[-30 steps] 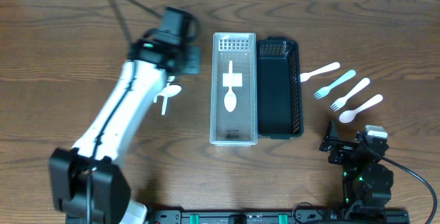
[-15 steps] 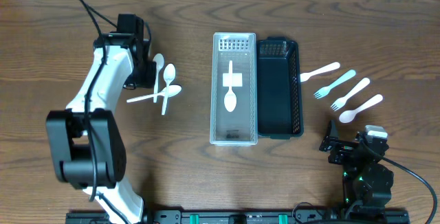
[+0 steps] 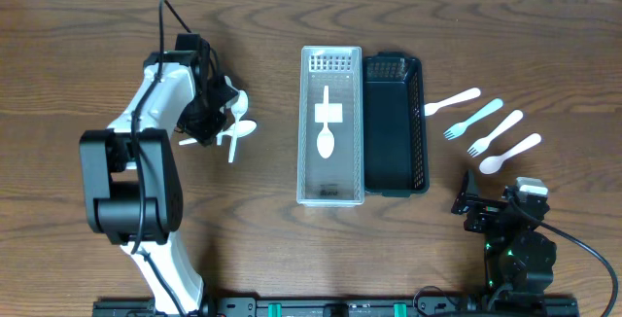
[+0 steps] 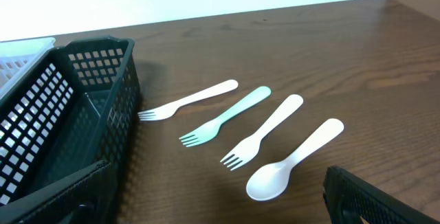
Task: Pack container
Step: 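Move the left gripper back and grasp the white knife, then carry the knife to the grey tray and release it, then return the left gripper and grasp a white spoon by its handle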
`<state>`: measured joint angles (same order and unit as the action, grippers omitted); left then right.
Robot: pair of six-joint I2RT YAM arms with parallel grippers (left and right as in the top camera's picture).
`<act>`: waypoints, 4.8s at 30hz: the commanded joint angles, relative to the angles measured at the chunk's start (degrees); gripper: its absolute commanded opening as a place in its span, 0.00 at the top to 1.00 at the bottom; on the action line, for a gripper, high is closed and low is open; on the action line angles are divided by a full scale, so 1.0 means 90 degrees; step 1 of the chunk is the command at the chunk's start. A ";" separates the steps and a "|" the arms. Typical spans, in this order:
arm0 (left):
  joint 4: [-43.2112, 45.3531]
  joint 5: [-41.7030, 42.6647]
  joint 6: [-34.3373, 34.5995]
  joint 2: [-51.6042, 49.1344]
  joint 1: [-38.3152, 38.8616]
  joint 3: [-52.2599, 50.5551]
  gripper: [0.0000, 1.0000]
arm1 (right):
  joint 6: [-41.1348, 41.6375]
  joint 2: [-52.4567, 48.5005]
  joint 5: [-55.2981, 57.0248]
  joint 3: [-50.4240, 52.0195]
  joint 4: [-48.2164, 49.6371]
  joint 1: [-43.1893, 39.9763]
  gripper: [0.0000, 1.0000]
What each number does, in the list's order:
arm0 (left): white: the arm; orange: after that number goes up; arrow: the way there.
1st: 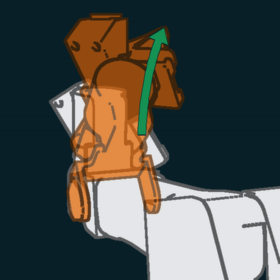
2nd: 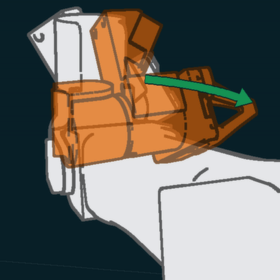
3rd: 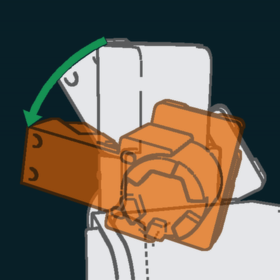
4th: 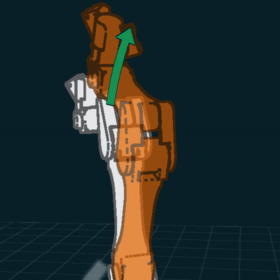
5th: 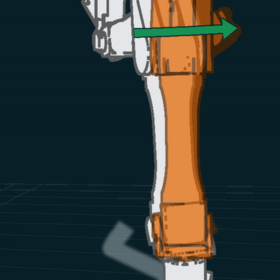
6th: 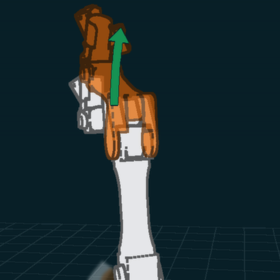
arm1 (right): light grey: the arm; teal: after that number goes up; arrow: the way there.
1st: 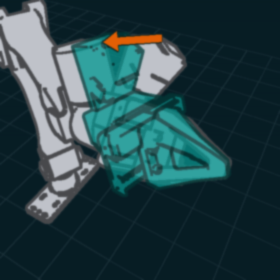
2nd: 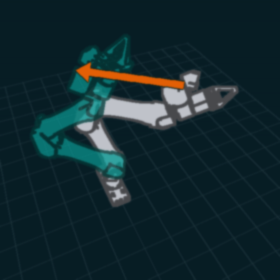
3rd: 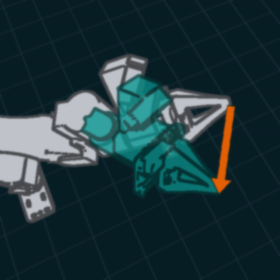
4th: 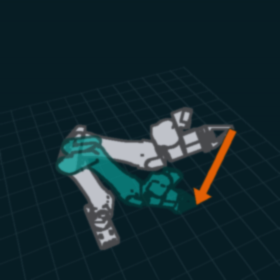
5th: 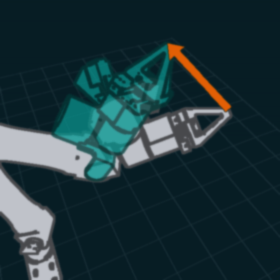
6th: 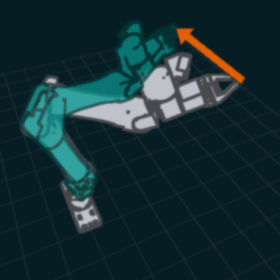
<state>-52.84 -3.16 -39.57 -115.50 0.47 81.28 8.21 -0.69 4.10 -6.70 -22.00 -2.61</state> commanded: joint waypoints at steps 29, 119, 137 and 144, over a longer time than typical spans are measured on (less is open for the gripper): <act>-0.0758 0.0019 -0.0233 0.0767 0.0151 0.0177 0.94 | -0.0066 0.0041 0.0044 0.0015 -0.0007 -0.0036 0.01; 0.0923 0.0299 1.0120 -0.0491 -0.0595 0.0350 0.55 | -0.0066 0.0041 0.0044 0.0015 -0.0007 -0.0036 0.01; 0.1413 0.0299 0.9787 -0.0491 -0.0573 -0.0233 0.68 | -0.0066 0.0041 0.0044 0.0015 -0.0007 -0.0036 0.01; 0.1404 0.0364 0.9641 -0.0491 -0.0573 -0.0393 0.94 | -0.0066 0.0041 0.0044 0.0015 -0.0007 -0.0036 0.01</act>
<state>-39.94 -0.62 48.51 -118.48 -4.80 79.94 8.21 -0.69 4.12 -6.70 -22.00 -2.61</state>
